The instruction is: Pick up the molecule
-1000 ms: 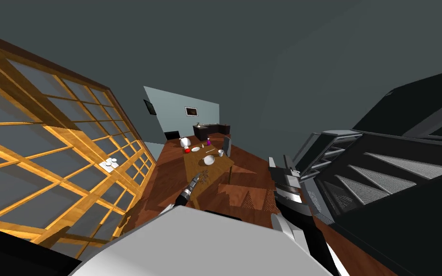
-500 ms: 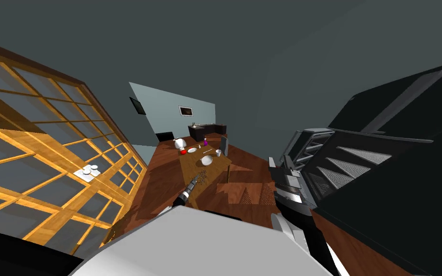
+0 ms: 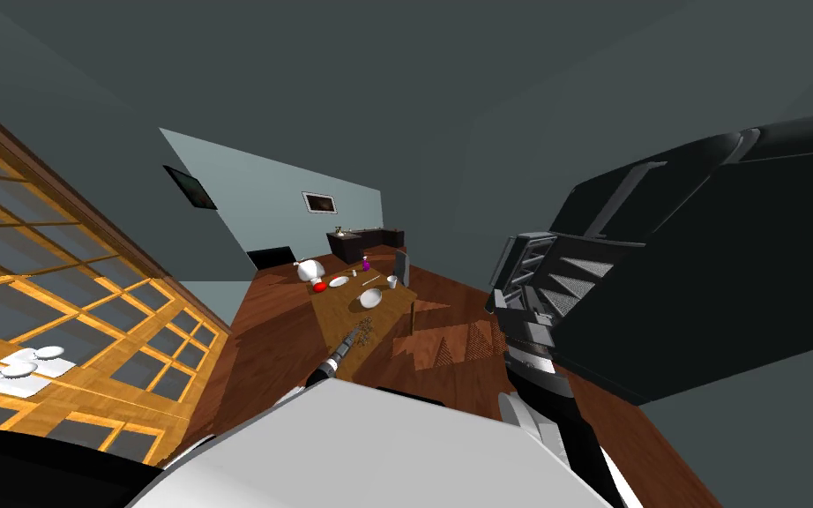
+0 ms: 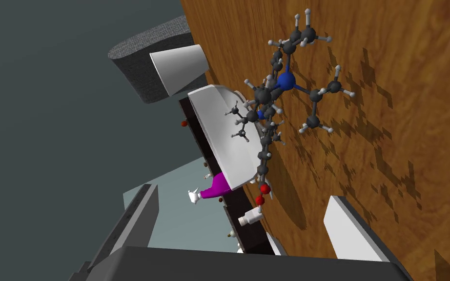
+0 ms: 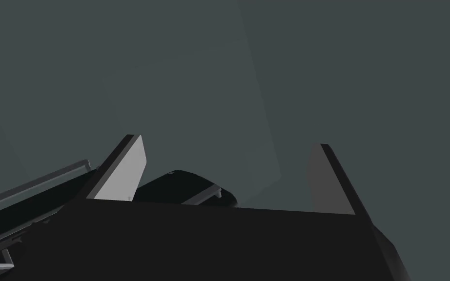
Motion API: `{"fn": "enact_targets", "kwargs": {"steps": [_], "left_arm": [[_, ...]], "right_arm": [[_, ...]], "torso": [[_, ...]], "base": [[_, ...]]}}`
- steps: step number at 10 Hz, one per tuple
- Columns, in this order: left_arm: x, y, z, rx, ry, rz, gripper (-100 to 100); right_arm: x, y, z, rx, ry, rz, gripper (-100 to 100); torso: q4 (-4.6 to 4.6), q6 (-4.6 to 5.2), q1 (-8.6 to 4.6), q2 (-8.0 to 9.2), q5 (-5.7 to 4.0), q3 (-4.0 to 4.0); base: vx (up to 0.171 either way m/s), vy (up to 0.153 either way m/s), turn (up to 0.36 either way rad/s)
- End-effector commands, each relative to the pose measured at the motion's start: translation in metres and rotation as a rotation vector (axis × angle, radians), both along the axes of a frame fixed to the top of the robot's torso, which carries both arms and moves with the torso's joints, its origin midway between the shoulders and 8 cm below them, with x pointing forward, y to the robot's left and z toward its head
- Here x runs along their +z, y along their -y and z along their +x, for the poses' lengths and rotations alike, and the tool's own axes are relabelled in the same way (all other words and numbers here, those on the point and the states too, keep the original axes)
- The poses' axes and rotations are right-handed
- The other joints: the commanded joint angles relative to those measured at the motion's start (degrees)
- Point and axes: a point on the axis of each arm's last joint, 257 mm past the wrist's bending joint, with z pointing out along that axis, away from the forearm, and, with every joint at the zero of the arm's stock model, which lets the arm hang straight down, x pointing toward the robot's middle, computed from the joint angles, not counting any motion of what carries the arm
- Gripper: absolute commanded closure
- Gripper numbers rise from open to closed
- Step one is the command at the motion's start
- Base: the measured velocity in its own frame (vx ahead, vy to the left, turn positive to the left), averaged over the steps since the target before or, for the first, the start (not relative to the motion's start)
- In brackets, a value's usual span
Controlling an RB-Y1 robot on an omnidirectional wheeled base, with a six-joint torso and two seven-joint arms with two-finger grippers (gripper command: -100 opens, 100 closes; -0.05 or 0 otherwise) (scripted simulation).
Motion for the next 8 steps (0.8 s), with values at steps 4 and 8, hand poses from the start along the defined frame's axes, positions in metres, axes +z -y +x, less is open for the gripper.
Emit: {"fn": "enact_targets", "kwargs": {"steps": [4, 8], "left_arm": [[-0.015, -0.022, -0.01, 0.02, -0.057, 0.03, -100], [-0.016, -0.011, 0.004, 0.025, -0.056, 0.033, -100]], "right_arm": [[0.0, 0.0, 0.0, 0.0, 0.0, 0.0, 0], [0.0, 0.0, 0.0, 0.0, 0.0, 0.0, 0]], "torso": [[-0.02, -0.02, -0.15, -0.09, -0.03, -0.05], [-0.02, -0.05, -0.17, -0.08, -0.03, -0.05]], "base": [[0.008, 0.012, -0.117], [0.002, 0.017, -0.037]]}}
